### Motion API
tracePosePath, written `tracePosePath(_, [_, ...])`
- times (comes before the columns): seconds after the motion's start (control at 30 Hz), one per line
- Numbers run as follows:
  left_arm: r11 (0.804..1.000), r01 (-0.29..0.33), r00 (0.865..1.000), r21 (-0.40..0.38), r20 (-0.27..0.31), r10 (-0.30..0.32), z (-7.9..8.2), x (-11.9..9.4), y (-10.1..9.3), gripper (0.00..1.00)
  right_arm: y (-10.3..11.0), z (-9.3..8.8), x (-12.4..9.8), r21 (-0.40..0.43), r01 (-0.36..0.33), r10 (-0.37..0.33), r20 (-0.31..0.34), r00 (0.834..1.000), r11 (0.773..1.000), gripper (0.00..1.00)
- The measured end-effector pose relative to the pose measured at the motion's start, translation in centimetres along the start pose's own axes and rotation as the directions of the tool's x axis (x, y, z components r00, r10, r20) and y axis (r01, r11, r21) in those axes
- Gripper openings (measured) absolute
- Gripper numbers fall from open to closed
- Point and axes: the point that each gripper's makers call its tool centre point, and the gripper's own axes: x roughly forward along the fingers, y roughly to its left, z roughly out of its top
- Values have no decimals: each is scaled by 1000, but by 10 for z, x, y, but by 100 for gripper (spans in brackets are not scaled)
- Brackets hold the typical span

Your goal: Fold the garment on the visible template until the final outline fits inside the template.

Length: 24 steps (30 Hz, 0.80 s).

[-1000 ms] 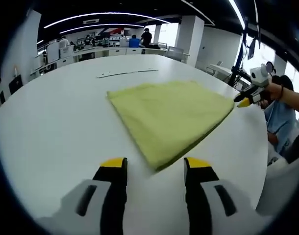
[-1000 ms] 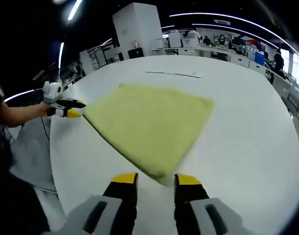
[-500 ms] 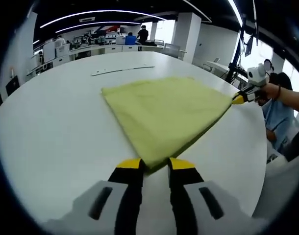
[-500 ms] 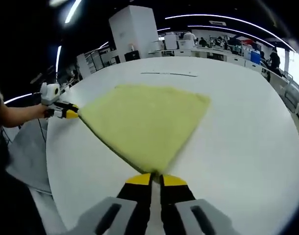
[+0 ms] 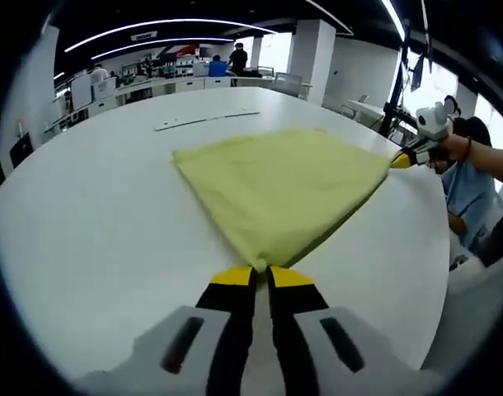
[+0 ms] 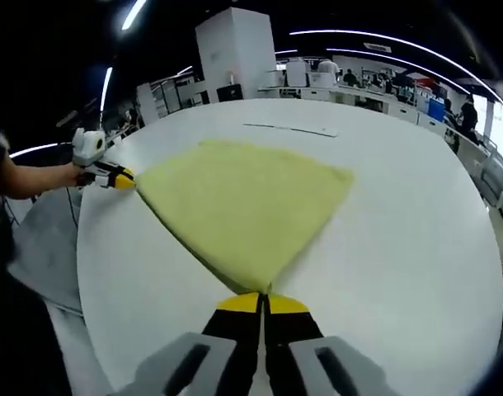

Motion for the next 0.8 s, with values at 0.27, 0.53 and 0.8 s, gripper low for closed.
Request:
tracePosePath(0.27, [1000, 18, 1000, 2, -19, -18, -2, 1, -3, 0, 0, -4, 0, -36, -4, 3, -26, 1000, 999, 0])
tracePosePath(0.53, [1000, 22, 1000, -11, -16, -22, -4, -4, -7, 0, 0, -12, 0, -44, 0, -2, -56, 998, 999, 0])
tracePosePath(0.8, [999, 40, 999, -2, -28, -40, -10, -10, -17, 0, 2, -20, -7, -46, 4, -7, -74, 997, 999, 0])
